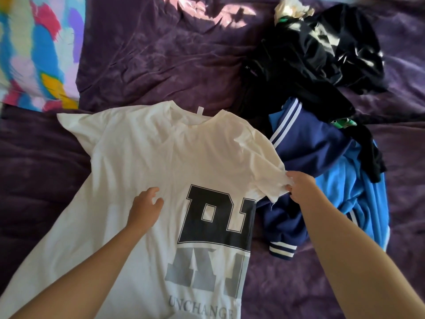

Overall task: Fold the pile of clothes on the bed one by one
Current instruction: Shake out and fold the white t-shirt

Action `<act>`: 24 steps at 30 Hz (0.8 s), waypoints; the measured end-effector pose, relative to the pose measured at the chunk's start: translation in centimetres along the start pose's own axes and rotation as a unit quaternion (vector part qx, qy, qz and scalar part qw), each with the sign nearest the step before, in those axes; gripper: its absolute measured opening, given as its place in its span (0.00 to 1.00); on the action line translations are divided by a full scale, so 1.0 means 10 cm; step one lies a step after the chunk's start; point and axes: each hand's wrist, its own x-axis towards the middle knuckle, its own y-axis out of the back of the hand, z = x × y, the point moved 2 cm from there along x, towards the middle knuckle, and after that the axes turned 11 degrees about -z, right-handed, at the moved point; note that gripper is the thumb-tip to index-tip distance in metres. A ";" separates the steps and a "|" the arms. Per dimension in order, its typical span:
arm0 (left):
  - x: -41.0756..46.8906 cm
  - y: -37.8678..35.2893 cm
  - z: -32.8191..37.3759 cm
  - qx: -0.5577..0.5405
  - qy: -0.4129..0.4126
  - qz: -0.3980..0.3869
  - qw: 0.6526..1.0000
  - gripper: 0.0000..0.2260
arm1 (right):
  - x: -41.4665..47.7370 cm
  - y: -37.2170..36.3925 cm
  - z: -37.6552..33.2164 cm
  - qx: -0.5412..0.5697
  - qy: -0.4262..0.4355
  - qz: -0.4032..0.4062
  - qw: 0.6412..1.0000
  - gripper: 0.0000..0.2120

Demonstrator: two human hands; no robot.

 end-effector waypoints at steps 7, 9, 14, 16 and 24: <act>0.06 -0.47 -0.11 0.358 -0.042 -0.049 0.932 0.28 | 0.02 0.02 -0.23 0.094 0.088 0.088 0.988 0.11; 0.08 -0.56 -0.16 0.382 -0.036 -0.063 0.921 0.28 | 0.05 0.06 -0.29 0.122 0.083 0.110 0.983 0.11; 0.11 -0.57 -0.18 0.359 -0.054 -0.060 0.930 0.27 | 0.16 0.07 -0.26 -0.032 -0.004 0.058 0.998 0.08; 0.12 -0.55 -0.18 0.335 -0.054 -0.061 0.939 0.27 | 0.20 0.05 -0.18 -0.049 -0.056 0.033 0.997 0.12; 0.17 -0.58 -0.21 0.353 -0.048 -0.076 0.931 0.27 | 0.12 -0.12 0.10 -0.101 -0.110 0.033 0.988 0.19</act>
